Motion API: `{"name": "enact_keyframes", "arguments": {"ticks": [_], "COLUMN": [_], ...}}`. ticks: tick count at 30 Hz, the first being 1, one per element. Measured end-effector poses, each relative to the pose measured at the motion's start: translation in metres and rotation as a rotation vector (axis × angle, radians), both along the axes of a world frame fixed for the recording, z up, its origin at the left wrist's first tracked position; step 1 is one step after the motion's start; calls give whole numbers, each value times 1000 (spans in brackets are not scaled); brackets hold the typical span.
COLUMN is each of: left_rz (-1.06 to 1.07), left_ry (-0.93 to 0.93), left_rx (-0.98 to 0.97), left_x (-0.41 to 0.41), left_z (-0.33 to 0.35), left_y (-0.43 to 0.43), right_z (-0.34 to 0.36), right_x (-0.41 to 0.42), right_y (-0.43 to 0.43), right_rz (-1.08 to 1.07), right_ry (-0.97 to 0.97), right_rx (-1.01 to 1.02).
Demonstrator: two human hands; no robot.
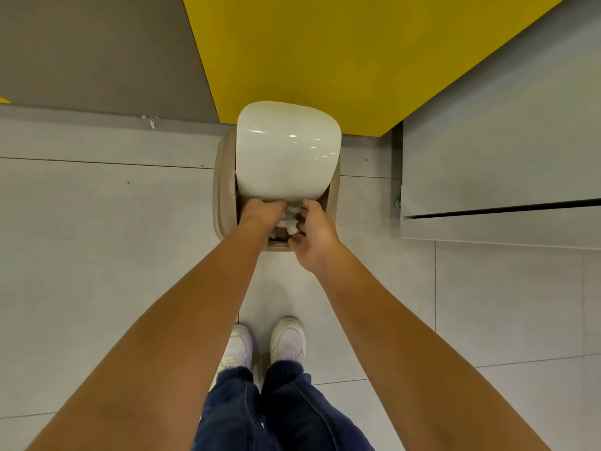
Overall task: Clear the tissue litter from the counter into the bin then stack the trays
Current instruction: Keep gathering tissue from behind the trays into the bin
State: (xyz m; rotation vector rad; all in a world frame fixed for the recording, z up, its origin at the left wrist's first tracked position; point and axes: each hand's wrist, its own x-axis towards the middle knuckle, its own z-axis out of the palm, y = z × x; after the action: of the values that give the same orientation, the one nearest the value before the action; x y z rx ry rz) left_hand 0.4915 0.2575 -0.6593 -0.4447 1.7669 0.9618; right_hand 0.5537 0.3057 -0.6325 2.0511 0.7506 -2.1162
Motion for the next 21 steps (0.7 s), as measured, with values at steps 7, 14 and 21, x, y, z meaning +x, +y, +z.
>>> {"name": "enact_keyframes", "arguments": {"ticks": [7,14,21], "left_rz": [-113,-40,-64], "left_ry": [54,46,317], "left_rx": [-44,-24,31], "left_x": [2,10,10], "left_z": [33,114,216], "left_y": [-7,-20,-42], "right_z": [27,93,197], "right_x": [1,7,10], "right_y": [1,-4,-9], "right_rz": [90,219,514], "right_ry": [17,-5,19], "right_rx": [69,84,368]}}
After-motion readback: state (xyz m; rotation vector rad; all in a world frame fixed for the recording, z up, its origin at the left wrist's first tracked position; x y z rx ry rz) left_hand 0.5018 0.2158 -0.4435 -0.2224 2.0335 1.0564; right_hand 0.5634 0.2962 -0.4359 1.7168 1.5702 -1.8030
